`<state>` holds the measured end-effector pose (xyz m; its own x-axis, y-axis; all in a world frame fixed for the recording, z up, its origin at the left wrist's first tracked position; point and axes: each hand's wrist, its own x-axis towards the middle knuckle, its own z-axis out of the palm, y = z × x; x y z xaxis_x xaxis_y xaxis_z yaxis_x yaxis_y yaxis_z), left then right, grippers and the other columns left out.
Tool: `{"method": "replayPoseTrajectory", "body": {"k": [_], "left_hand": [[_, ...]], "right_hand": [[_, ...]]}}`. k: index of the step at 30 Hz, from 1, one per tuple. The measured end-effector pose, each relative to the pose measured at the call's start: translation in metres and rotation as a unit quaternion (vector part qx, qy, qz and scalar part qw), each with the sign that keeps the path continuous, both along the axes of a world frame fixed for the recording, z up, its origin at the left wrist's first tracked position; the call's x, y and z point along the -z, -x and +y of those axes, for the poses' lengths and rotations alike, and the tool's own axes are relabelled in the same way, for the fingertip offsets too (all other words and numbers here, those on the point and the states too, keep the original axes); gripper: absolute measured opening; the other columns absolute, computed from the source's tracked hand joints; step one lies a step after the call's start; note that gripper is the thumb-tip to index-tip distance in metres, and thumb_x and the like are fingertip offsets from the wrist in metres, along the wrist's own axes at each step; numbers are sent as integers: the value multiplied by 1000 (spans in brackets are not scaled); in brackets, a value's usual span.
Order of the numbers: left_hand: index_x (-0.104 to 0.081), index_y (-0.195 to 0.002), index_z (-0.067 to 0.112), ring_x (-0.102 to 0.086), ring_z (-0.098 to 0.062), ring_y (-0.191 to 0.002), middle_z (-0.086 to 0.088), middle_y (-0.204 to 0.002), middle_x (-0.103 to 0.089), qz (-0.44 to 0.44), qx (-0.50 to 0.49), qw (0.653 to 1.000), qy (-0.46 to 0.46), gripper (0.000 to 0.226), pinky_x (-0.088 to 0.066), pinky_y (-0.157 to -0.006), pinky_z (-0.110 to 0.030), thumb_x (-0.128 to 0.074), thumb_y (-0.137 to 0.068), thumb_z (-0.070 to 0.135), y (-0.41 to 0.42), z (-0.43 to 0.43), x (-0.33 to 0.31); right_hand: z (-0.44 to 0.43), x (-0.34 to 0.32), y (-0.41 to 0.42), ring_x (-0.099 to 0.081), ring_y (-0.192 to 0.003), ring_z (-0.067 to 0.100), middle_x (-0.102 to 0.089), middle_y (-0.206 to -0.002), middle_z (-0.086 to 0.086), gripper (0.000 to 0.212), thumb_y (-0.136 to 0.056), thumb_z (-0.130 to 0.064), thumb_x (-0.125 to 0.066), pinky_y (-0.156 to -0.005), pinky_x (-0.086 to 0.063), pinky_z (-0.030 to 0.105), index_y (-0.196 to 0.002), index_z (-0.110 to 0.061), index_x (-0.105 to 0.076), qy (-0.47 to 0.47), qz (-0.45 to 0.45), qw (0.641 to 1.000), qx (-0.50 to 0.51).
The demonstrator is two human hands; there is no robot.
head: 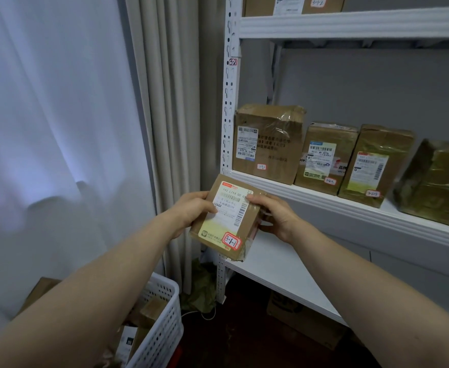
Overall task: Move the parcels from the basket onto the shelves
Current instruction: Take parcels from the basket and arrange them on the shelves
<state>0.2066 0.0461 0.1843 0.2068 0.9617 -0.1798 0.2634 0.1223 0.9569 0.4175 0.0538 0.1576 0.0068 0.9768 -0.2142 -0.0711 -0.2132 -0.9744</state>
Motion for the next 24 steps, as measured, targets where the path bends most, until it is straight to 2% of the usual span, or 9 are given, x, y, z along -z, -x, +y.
{"method": "replayPoseTrajectory", "body": {"k": [7,11,18,24], "left_hand": [[-63,-100,26,-67,-14,-92,1,-101,-71,-8,8,1000,-3,29,-53,-69,-27,-59,-85,1,1,5,-4],[-63,-106,24,-68,-14,-92,1,-101,-72,-7,17,1000,-7,28,-54,-69,-27,-61,-86,4,0,8,-4],[-62,-113,21,-68,-17,-95,0,-103,-72,5,26,1000,-6,31,-55,-77,-32,-62,-86,6,-11,19,-4],[-56,-122,19,-68,-17,-94,0,-105,-70,4,17,999,-46,41,-56,-77,-33,-63,-85,4,-26,30,-36]], "right_hand": [[3,-6,1,-54,-92,19,-64,-88,1,22,-77,-29,-75,-85,-46,36,-93,-22,-62,-12,-20,1000,9],[4,-8,0,-55,-97,21,-66,-94,2,25,-75,-30,-76,-81,-47,35,-95,-23,-63,-16,-26,999,15],[6,-12,-10,-56,-105,22,-66,-104,3,35,-72,-31,-79,-84,-47,35,-102,-23,-64,-9,-29,999,37],[25,-44,-21,-61,-105,22,-67,-111,3,72,-51,-41,-87,-86,-51,38,-117,-24,-61,-59,-22,996,59]]}}
